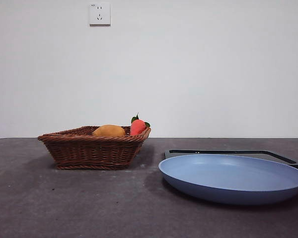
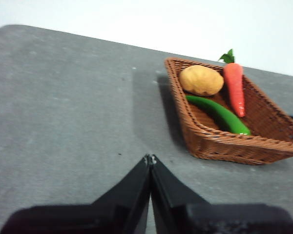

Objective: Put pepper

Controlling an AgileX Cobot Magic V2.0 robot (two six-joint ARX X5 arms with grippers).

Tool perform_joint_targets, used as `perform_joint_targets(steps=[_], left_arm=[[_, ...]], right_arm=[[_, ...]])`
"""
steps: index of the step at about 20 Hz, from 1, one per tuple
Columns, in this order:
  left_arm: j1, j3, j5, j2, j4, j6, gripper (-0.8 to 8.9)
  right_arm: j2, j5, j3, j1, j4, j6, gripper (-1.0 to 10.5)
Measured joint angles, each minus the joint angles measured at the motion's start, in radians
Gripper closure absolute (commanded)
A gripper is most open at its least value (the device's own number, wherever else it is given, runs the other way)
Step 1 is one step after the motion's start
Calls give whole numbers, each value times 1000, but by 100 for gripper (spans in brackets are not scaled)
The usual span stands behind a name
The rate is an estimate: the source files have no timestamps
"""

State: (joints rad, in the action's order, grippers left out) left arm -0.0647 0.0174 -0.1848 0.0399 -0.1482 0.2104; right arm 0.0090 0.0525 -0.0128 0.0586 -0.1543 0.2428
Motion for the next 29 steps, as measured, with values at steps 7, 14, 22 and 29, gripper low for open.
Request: perform_joint_targets(steps=[7, 14, 22, 29], left_arm=[[0, 2, -124, 0, 3, 117, 807], [0, 123, -160, 25, -62, 189, 807], [0, 320, -241, 185, -149, 185, 807], [0, 521, -413, 382, -338, 21, 807]], right_arm=[[1, 26, -18, 0, 4, 119, 941], [51, 59, -136, 0, 4, 195, 941], [229, 122, -356, 1, -107, 160, 941], [434, 158, -611, 10, -359, 8, 941]])
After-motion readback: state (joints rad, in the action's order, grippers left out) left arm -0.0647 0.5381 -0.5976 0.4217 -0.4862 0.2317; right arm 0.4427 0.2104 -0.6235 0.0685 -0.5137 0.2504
